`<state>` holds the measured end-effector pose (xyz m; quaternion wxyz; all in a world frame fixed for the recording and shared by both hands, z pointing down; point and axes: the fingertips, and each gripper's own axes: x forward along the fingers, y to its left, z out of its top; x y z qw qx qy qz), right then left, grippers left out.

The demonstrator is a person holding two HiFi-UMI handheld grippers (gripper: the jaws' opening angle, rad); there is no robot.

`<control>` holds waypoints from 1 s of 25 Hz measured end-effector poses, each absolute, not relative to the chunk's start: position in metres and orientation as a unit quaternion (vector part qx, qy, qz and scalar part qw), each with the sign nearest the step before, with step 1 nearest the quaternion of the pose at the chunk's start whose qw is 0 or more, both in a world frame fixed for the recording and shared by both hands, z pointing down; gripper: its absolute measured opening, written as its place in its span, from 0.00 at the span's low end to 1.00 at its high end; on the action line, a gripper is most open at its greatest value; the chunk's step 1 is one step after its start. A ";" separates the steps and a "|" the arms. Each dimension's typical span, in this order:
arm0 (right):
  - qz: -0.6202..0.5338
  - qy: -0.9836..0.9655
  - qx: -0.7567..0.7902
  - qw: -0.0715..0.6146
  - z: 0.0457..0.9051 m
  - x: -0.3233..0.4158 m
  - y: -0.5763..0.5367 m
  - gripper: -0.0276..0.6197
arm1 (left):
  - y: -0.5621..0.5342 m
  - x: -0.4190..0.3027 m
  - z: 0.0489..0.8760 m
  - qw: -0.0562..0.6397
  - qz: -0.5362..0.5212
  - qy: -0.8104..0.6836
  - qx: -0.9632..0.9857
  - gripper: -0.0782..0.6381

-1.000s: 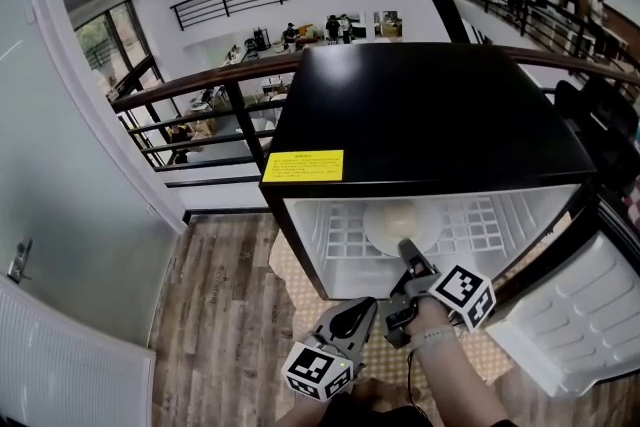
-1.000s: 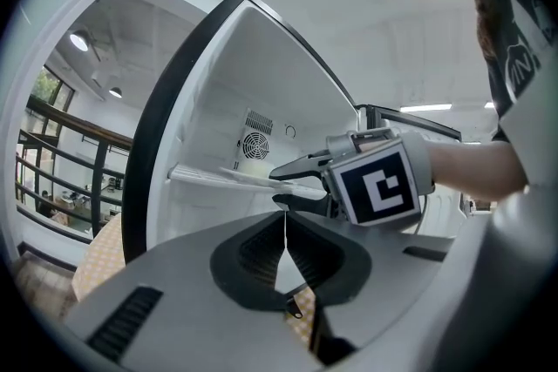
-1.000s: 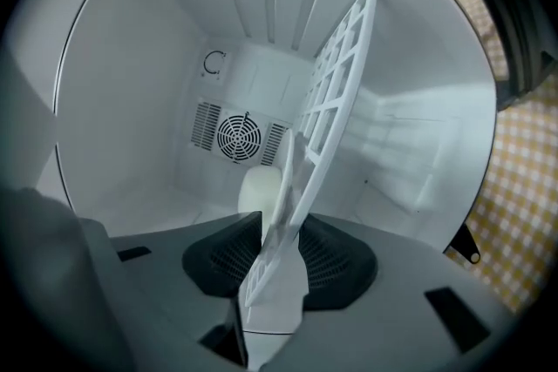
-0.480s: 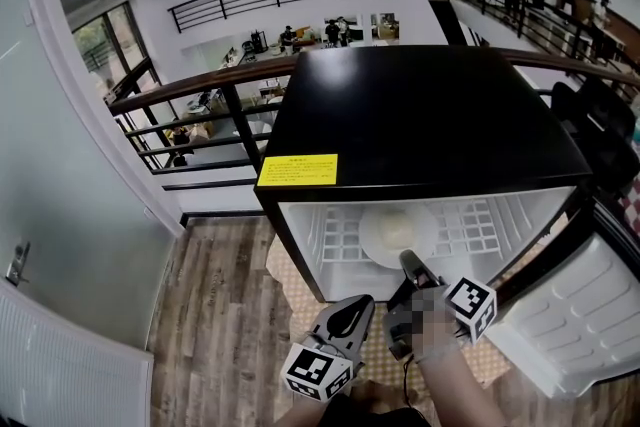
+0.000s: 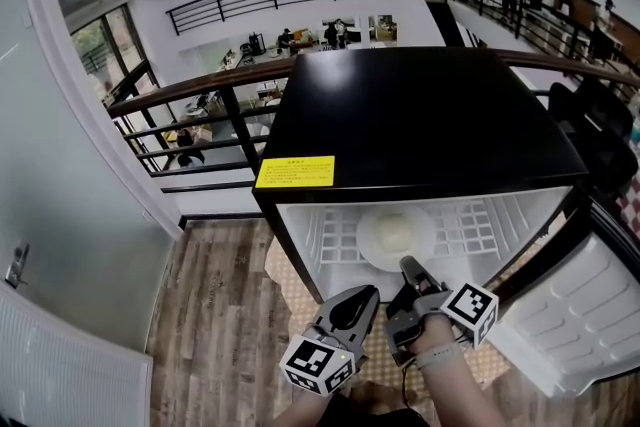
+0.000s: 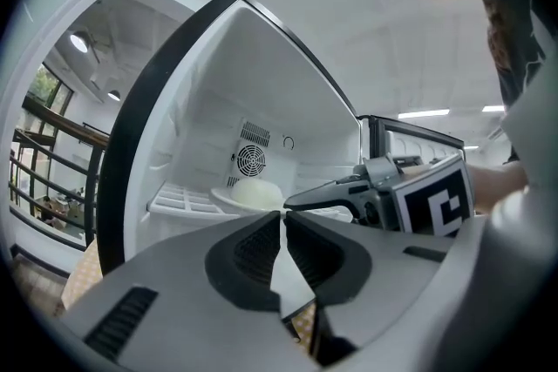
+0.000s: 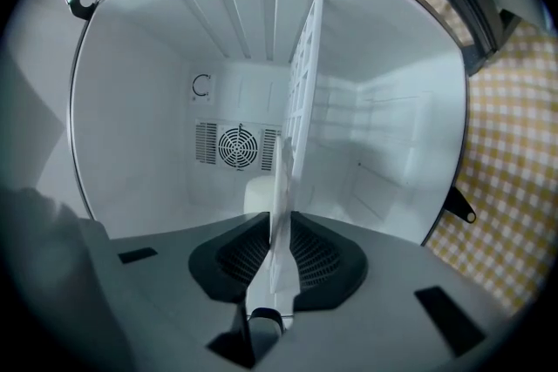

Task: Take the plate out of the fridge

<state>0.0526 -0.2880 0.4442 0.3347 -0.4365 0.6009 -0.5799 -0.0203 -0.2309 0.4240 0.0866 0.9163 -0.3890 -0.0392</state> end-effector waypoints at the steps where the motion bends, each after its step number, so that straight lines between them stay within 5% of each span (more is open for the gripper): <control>1: -0.575 0.607 -0.436 0.335 0.442 0.053 -0.287 0.15 | -0.231 -0.020 0.424 0.087 -0.039 -0.389 0.916 0.13; 25: -0.583 0.609 -0.419 0.338 0.442 0.046 -0.275 0.13 | -0.223 -0.029 0.431 0.097 -0.039 -0.393 0.913 0.13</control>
